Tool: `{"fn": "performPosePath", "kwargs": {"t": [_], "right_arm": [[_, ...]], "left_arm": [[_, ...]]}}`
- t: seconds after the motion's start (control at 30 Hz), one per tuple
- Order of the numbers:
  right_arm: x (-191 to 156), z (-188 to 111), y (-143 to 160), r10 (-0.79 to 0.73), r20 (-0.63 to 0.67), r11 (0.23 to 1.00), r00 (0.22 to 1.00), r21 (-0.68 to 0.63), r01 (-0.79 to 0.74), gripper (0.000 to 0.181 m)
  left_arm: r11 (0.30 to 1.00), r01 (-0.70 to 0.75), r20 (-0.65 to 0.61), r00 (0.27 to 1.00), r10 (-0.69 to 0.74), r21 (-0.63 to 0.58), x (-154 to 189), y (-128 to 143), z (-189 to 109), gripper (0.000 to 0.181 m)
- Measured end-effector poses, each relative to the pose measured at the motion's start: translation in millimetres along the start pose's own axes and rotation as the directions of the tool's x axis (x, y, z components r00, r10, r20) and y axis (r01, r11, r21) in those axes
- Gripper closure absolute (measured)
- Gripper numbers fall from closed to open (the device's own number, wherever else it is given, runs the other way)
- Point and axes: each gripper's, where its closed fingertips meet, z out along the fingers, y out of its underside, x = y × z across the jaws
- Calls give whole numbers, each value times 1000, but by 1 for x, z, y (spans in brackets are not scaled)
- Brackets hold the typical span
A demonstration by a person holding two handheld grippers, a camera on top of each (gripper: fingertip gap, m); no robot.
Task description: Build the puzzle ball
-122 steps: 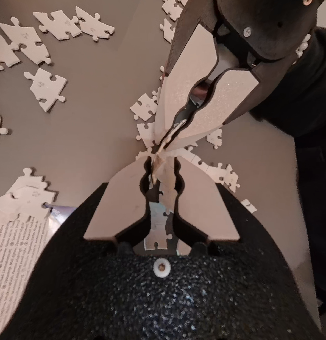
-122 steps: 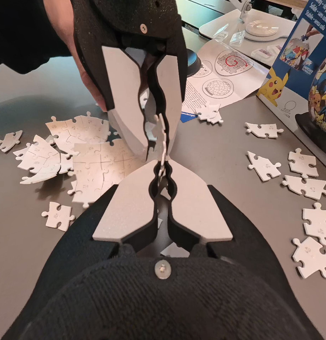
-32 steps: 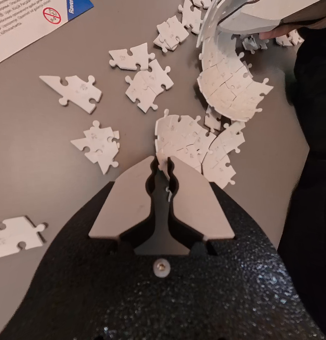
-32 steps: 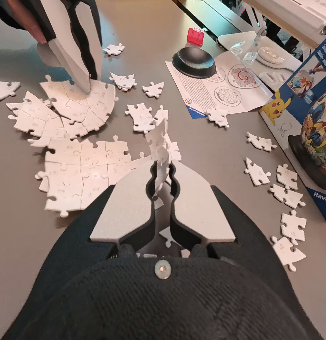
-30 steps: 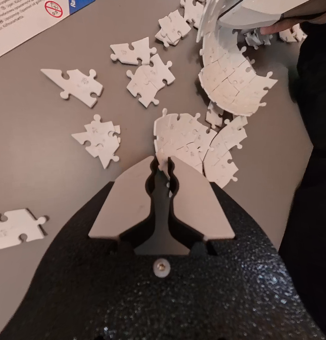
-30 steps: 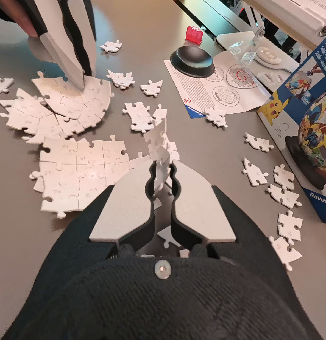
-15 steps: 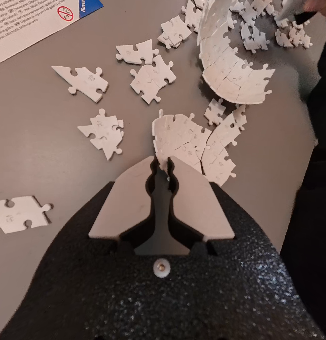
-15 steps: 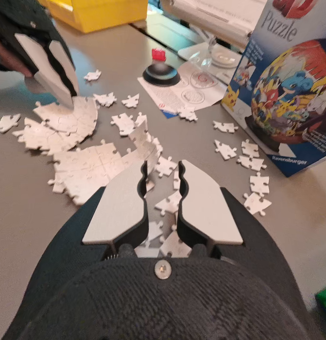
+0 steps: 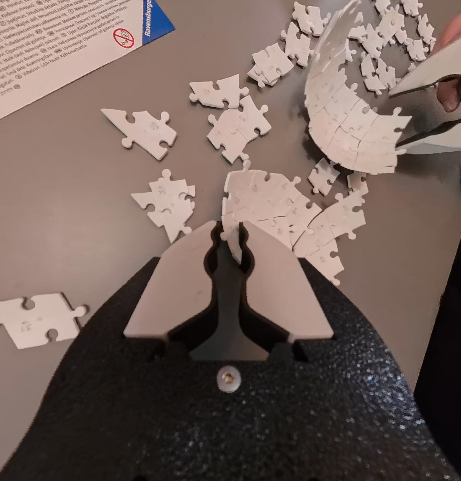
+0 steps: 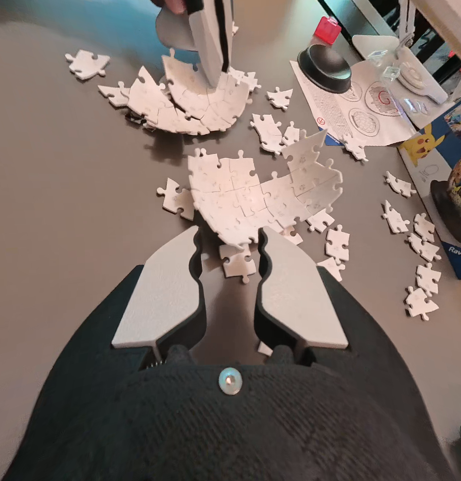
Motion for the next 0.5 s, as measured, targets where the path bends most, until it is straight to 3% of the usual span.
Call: {"fn": "performPosePath", "kwargs": {"t": [0.13, 0.3, 0.5], "right_arm": [[-1, 5, 0, -97, -17, 995, 995, -16, 97, 141], [0, 7, -4, -194, -54, 981, 980, -7, 194, 147], [-4, 8, -3, -183, -12, 983, 983, 20, 183, 149]], "left_arm": [[1000, -8, 35, 999, 7, 11, -2, -1, -4, 160], [993, -18, 127, 992, 2, 120, -5, -8, -32, 153], [979, -98, 196, 979, 62, 179, 17, 7, -59, 151]]}}
